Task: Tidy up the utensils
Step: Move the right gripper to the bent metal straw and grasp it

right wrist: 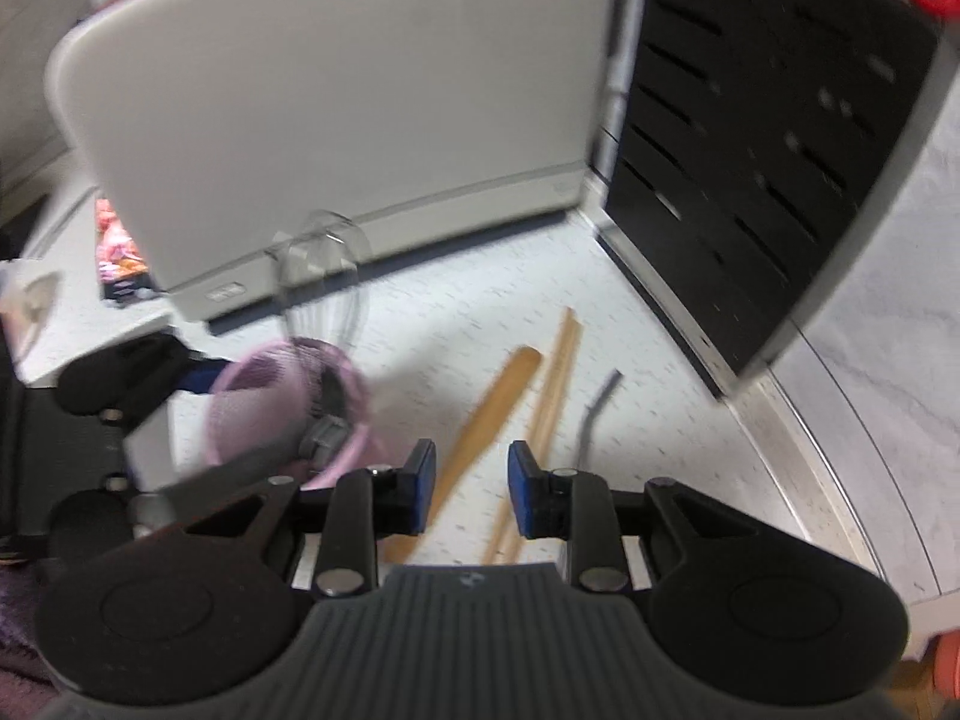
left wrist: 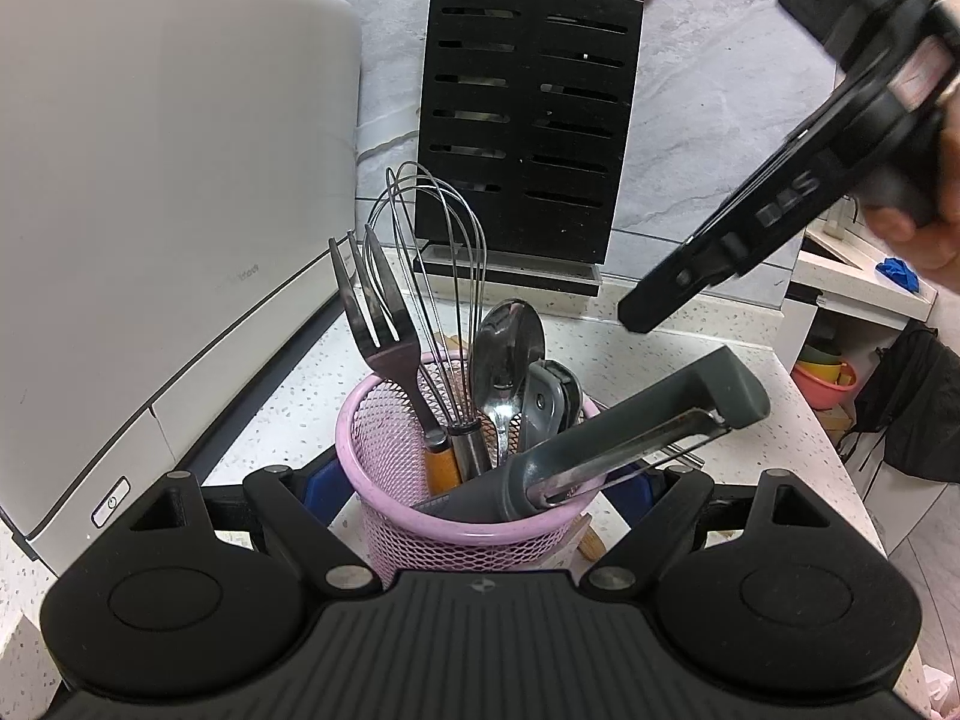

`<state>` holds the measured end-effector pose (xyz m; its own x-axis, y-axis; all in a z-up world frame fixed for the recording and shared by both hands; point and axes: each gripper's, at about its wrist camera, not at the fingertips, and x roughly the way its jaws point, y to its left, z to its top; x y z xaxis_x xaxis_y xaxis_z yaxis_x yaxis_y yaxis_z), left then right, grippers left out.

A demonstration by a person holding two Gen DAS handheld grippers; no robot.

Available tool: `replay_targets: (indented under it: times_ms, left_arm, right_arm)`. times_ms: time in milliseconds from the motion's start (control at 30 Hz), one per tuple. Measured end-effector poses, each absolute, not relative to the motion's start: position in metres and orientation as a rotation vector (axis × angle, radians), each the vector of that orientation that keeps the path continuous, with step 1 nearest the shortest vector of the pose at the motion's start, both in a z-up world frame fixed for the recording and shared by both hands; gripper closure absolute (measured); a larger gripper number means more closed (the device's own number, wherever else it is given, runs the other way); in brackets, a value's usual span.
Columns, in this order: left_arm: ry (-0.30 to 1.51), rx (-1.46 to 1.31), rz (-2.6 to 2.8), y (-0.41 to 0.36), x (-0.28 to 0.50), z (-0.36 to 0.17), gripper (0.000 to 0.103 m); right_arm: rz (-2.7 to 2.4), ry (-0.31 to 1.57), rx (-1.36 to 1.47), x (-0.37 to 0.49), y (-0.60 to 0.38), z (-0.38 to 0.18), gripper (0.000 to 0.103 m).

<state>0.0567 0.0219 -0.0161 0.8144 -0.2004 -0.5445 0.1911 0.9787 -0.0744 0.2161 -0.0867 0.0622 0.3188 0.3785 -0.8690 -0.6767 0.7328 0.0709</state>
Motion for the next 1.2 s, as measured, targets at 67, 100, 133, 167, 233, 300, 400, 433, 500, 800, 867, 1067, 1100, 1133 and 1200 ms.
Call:
replay_targets:
  times_ms: [67, 100, 133, 167, 233, 300, 400, 433, 500, 800, 867, 1067, 1100, 1133, 1200]
  left_arm:
    - [0.582, -0.019, -0.208, 0.022, 0.057, -0.017, 0.005]
    - [0.582, -0.020, -0.209, 0.024, 0.057, -0.017, 0.005]
    - [0.582, -0.019, -0.209, 0.024, 0.058, -0.016, 0.005]
    - [0.583, -0.019, -0.209, 0.025, 0.060, -0.016, 0.005]
    - [0.583, -0.018, -0.207, 0.026, 0.062, -0.016, 0.004]
    - [0.582, -0.020, -0.207, 0.028, 0.064, -0.016, 0.005]
    - [0.583, -0.022, -0.208, 0.029, 0.066, -0.016, 0.005]
    - [0.584, -0.020, -0.208, 0.029, 0.067, -0.016, 0.004]
    - [0.583, -0.018, -0.207, 0.029, 0.068, -0.016, 0.005]
    - [0.583, -0.014, -0.214, 0.031, 0.067, -0.017, 0.005]
    - [0.583, -0.014, -0.215, 0.031, 0.067, -0.017, 0.005]
    - [0.582, -0.015, -0.217, 0.031, 0.068, -0.016, 0.005]
    - [0.582, -0.016, -0.217, 0.032, 0.068, -0.017, 0.004]
    - [0.582, -0.016, -0.218, 0.032, 0.068, -0.017, 0.005]
    - [0.581, -0.017, -0.217, 0.031, 0.068, -0.017, 0.004]
  right_arm:
    - [0.679, 1.071, -0.315, 0.227, -0.087, 0.053, 0.085]
    - [0.663, 1.094, -0.301, 0.233, -0.087, 0.048, 0.085]
    - [0.649, 1.117, -0.290, 0.240, -0.087, 0.043, 0.085]
    - [0.634, 1.141, -0.280, 0.246, -0.087, 0.038, 0.085]
    - [0.611, 1.179, -0.280, 0.258, -0.085, 0.028, 0.085]
    - [0.593, 1.193, -0.308, 0.266, -0.082, 0.020, 0.085]
    - [0.566, 1.221, -0.345, 0.280, -0.077, 0.007, 0.086]
    - [0.561, 1.233, -0.351, 0.284, -0.075, 0.002, 0.086]
    - [0.556, 1.258, -0.358, 0.292, -0.072, -0.006, 0.089]
    - [0.517, 1.337, -0.374, 0.319, -0.058, -0.032, 0.092]
    - [0.510, 1.353, -0.370, 0.323, -0.056, -0.036, 0.093]
    - [0.504, 1.384, -0.352, 0.330, -0.056, -0.042, 0.094]
    - [0.504, 1.385, -0.351, 0.331, -0.057, -0.041, 0.094]
    - [0.506, 1.384, -0.352, 0.331, -0.058, -0.041, 0.095]
    - [0.510, 1.373, -0.374, 0.328, -0.057, -0.040, 0.099]
